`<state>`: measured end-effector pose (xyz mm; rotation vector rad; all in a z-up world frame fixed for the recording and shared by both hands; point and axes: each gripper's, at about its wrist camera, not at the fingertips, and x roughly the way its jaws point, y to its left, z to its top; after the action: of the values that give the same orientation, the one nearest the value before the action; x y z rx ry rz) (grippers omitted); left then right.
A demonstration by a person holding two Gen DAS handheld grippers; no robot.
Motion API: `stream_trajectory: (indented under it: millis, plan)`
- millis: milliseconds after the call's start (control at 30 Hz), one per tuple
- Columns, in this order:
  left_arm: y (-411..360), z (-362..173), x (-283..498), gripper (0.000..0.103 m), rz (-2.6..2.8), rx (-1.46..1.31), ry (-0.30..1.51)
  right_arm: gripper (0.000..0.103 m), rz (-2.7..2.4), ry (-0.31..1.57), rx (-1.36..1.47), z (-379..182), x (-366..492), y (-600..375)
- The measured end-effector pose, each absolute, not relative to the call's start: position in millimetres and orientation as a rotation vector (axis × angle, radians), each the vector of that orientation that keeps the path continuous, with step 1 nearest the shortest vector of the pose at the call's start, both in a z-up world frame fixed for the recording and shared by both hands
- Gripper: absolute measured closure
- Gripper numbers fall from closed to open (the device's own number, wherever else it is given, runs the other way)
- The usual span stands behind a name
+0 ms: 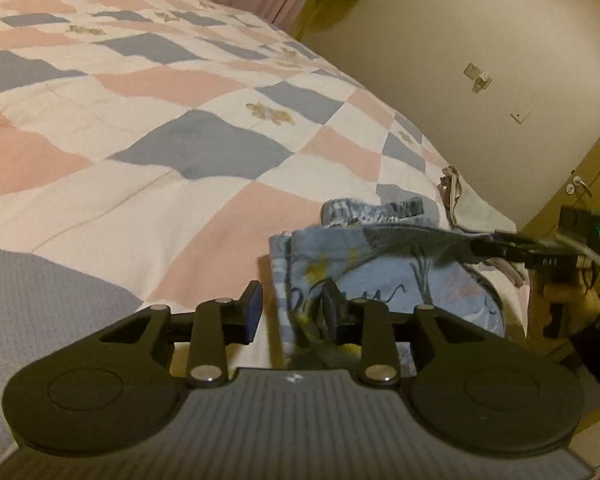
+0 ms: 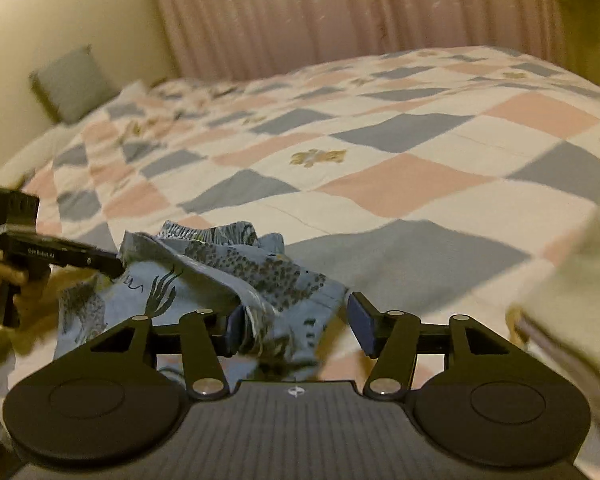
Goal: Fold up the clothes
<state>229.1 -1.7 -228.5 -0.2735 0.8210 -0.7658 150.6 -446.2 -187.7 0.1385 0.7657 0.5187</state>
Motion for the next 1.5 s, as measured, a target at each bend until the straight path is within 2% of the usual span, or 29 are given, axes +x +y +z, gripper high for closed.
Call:
stream_trajectory:
  millis: [133,300,367,533,600,667,733,967,1100,1200,1233,1267,1300,1433,1500]
  plan:
    - [-4,-230,233,0.063,-0.775,-0.3,0.835,0.045,0.488,0.738,0.22,-195,133,-458]
    - [-15,-241,239,0.062,-0.77,-0.288,0.874,0.035,0.475,0.722,0.304,-205,126,-464]
    - [-16,-242,241,0.065,-0.771,-0.295,0.873,0.035,0.48,0.724,0.331,-209,130,-463]
    - [-19,-243,244,0.082,-0.777,-0.299,0.867,0.038,0.492,0.729,0.398,-219,140,-460]
    - [-20,-242,241,0.095,-0.778,-0.285,0.853,0.055,0.497,0.73,0.425,-223,144,-459]
    - [-21,-240,236,0.101,-0.778,-0.262,0.831,0.085,0.502,0.732,0.452,-227,148,-458]
    - [-21,-233,226,0.103,-0.777,-0.22,0.782,0.099,0.505,0.728,0.476,-230,150,-458]
    - [-3,-200,213,0.103,-0.772,-0.249,0.631,0.101,0.51,0.586,0.454,-190,141,-462]
    - [-9,-207,230,0.102,-0.745,-0.229,0.686,0.101,0.504,0.586,0.398,-184,160,-453]
    - [-16,-226,241,0.097,-0.683,-0.185,0.768,0.1,0.462,0.655,0.351,-202,176,-446]
    - [-17,-229,241,0.095,-0.655,-0.16,0.773,0.097,0.442,0.676,0.335,-209,179,-445]
    - [-15,-230,239,0.088,-0.637,-0.153,0.772,0.088,0.412,0.683,0.318,-213,178,-446]
    - [-13,-230,237,0.085,-0.62,-0.148,0.769,0.083,0.378,0.681,0.301,-215,174,-448]
    - [-2,-216,218,0.086,-0.557,-0.077,0.713,0.08,0.28,0.661,0.219,-212,151,-459]
    - [2,-206,205,0.082,-0.54,-0.037,0.677,0.08,0.272,0.637,0.179,-204,129,-461]
